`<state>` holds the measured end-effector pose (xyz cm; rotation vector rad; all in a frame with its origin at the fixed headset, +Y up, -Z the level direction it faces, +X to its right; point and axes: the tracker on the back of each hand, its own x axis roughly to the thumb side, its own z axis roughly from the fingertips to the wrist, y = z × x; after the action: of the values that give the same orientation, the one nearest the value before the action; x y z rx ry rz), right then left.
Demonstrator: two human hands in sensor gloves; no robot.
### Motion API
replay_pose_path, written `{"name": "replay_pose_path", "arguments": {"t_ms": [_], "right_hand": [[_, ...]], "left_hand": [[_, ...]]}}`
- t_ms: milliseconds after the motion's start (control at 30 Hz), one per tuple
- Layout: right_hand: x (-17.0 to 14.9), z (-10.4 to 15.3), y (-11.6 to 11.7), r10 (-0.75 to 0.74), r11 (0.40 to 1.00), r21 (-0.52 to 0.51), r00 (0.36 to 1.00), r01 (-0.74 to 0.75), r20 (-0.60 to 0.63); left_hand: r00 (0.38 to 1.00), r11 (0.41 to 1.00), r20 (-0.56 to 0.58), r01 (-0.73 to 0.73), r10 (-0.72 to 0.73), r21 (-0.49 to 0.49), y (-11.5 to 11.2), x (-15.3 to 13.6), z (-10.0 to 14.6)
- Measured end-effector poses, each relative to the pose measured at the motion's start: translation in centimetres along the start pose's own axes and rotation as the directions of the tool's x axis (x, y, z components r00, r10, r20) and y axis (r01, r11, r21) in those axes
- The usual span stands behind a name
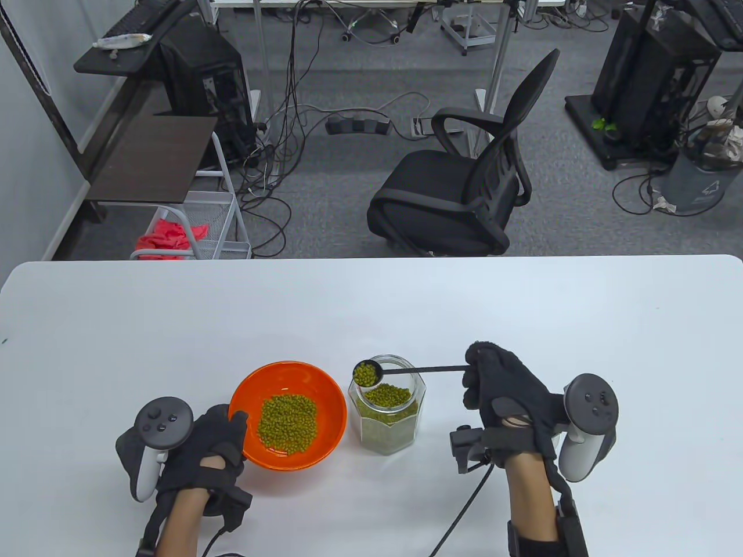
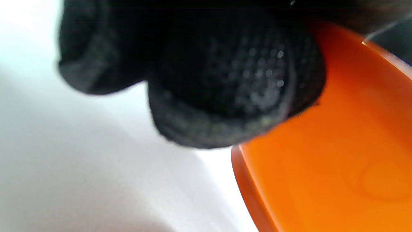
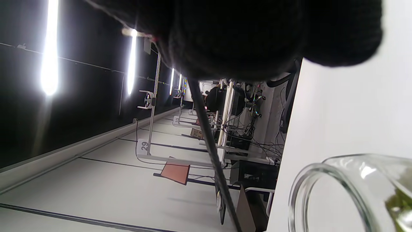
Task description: Portion mung beans with measuring scoop (Bowl in hand)
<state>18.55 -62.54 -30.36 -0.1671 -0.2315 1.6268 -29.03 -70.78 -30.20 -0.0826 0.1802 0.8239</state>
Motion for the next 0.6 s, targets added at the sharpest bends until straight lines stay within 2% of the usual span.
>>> {"name": "replay_pose_path", "arguments": {"t_ms": [200,600], "right_hand": [[0.0,0.4,1.3,-0.014,0.999,0.036,1.0,0.014,-0.002],[-0.5,1.5,5.9,0.009,0.986,0.164,1.0,-0.012,0.022]], "left_hand": [[1.0,1.0,0.006,-0.006,0.006,0.0,0.0,0.0,0.0],[1.0,1.0,0.008,-0.011,0.011,-0.005,0.0,0.0,0.0]]}}
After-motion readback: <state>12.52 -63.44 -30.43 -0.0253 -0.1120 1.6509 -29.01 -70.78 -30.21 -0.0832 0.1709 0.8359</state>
